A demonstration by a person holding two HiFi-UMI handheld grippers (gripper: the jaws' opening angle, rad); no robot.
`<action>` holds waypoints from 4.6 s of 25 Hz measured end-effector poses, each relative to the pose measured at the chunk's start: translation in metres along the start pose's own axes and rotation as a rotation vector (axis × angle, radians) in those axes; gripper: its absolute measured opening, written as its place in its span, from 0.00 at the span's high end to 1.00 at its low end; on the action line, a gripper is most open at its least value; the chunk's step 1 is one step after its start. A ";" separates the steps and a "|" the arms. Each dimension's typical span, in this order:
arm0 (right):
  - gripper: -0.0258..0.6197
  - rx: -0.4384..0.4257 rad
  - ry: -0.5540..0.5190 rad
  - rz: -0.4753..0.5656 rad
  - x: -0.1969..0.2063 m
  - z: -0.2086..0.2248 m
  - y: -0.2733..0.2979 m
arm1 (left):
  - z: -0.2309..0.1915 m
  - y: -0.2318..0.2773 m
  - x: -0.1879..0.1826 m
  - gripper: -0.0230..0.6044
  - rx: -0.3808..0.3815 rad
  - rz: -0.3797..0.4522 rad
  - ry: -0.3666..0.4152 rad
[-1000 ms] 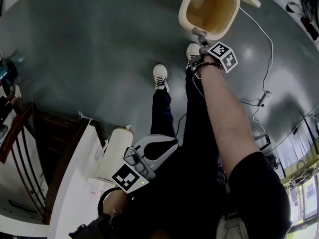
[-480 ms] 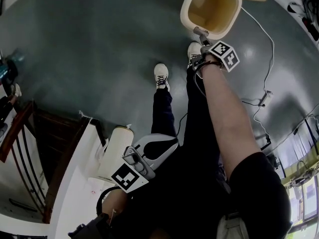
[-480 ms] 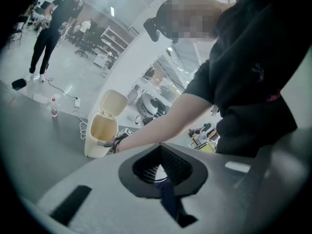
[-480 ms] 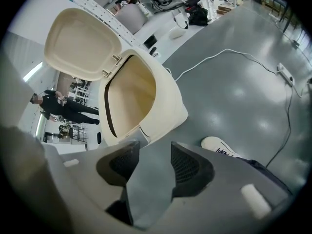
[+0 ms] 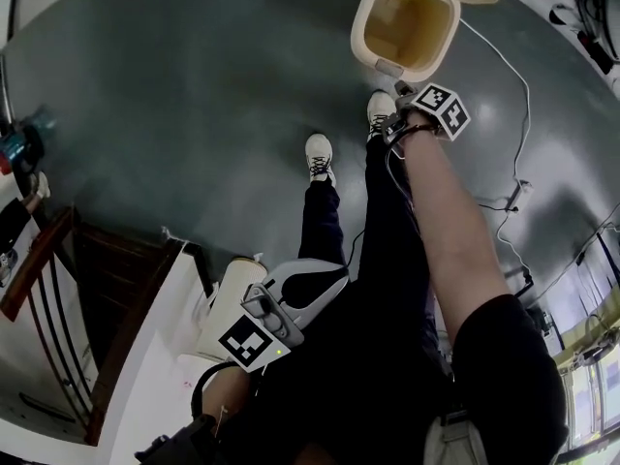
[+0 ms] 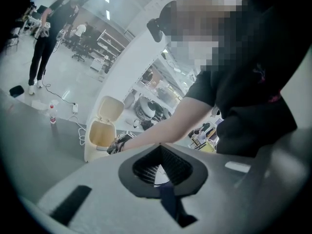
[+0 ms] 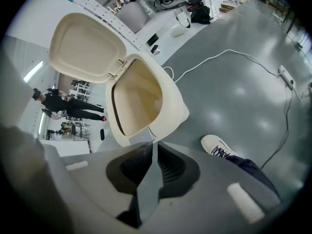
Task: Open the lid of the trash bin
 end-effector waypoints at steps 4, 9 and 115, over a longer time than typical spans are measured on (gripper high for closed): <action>0.95 -0.068 -0.097 -0.011 0.001 -0.017 -0.035 | 0.017 -0.006 -0.020 0.96 0.009 0.049 0.048; 0.95 -0.195 -0.196 0.032 -0.002 -0.052 -0.088 | 0.037 -0.019 -0.040 0.96 0.043 0.078 0.127; 0.95 -0.889 -0.994 0.571 0.280 -0.195 -0.624 | 0.180 -0.127 -0.102 0.96 0.354 0.171 0.399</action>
Point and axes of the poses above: the fingertips, and each gripper's own axes: y forward along the fingers, z to its right, x out of its underside, the point moved 3 cm from there along -y, backward along the fingers, and after that the axes turned 1 degree about -z, right-handed, at the moved point
